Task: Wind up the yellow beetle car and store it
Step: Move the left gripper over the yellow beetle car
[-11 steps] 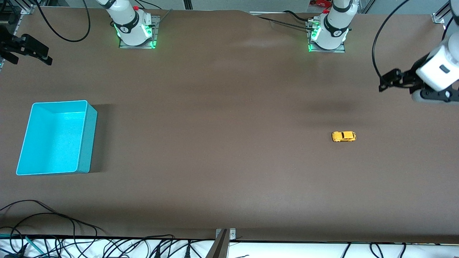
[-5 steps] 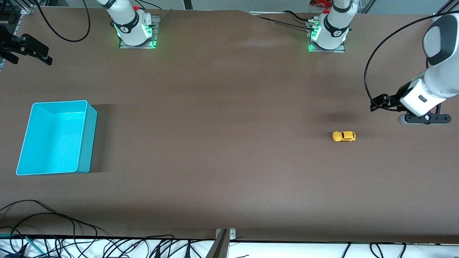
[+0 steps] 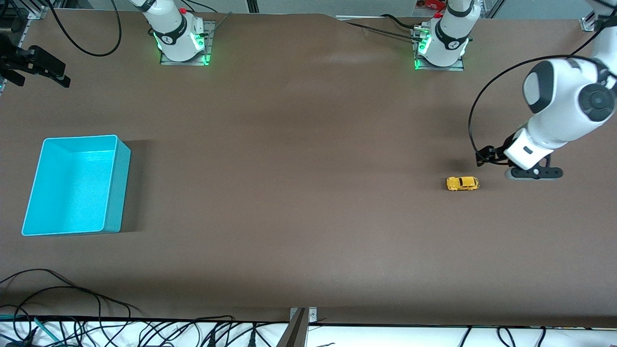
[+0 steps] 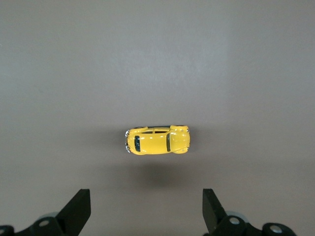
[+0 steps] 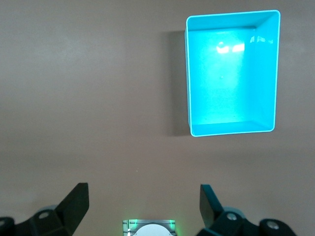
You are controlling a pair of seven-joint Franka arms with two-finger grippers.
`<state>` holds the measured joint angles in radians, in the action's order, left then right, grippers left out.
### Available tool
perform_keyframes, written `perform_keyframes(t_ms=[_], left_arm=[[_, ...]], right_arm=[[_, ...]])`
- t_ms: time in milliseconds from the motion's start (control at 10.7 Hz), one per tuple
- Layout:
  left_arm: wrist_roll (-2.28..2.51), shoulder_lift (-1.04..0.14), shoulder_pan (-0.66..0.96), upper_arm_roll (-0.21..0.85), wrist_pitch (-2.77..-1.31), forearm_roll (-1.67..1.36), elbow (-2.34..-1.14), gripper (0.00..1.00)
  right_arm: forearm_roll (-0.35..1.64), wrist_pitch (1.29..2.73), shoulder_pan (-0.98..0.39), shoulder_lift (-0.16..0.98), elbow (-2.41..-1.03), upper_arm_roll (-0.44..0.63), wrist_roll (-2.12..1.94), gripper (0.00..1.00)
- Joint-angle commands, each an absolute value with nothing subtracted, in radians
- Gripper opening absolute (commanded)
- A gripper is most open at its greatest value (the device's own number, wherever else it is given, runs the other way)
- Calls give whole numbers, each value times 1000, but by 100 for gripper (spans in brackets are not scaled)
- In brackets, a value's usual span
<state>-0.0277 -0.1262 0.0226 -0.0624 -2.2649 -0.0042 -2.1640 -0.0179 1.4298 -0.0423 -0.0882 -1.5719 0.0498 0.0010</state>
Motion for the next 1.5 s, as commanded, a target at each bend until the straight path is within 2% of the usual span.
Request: perform_keyframes(t_ms=[0, 469, 1031, 1406], left_arm=[[-48, -167, 18, -61, -2333, -15, -2192, 100], [-433, -253, 15, -61, -2395, -17, -2192, 99], [-1297, -302, 23, -61, -2401, -14, -2194, 100], [-1765, -370, 21, -61, -2557, -24, -2189, 100]], right_arm=[[-3, 1414, -41, -97, -1565, 52, 8, 100], [-3, 1414, -41, -97, -1565, 49, 8, 100], [-3, 1414, -41, -97, -1565, 51, 9, 100], [-3, 1414, -41, -97, -1565, 51, 9, 100]])
